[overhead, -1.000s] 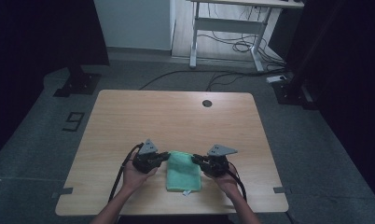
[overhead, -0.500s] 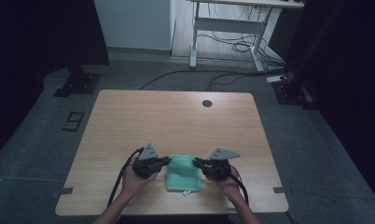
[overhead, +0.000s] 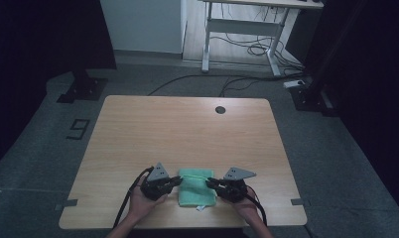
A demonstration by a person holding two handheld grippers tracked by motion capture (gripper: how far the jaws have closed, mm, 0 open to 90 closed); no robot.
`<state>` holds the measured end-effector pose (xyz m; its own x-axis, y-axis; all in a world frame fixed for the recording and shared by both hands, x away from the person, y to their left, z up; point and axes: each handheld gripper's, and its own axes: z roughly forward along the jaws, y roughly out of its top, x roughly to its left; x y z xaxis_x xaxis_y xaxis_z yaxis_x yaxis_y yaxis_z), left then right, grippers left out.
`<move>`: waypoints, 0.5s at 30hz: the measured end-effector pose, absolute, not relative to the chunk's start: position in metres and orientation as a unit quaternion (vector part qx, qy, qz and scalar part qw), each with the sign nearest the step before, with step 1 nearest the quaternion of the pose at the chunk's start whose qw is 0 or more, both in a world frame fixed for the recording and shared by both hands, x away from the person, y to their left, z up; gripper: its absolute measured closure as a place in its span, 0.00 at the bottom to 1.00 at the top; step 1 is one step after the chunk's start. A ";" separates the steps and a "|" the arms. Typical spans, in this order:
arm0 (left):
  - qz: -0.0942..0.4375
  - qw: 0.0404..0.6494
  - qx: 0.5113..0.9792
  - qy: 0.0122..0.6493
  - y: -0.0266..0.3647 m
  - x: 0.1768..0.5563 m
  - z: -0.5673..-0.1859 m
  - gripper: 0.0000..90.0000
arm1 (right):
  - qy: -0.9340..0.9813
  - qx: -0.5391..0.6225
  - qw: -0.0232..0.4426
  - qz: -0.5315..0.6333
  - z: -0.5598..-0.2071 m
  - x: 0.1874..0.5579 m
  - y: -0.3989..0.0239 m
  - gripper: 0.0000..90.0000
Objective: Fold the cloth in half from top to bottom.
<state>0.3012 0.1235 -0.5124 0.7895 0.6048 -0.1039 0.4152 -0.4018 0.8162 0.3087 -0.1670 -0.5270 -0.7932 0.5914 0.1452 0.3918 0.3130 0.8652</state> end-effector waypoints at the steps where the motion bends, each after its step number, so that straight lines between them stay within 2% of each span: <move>1: 0.106 0.452 0.832 0.305 0.123 0.299 -0.513 0.96 | 0.804 0.307 0.099 0.500 -0.528 0.308 -0.168 0.89; 15: 0.097 0.438 0.849 0.280 0.112 0.276 -0.522 0.94 | 0.800 0.310 0.092 0.505 -0.533 0.298 -0.175 0.88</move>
<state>0.2761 0.1118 -0.5217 0.8242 0.5605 -0.0809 0.3905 -0.4590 0.7980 0.2981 -0.1751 -0.5330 -0.7915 0.5882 0.1659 0.4029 0.2980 0.8653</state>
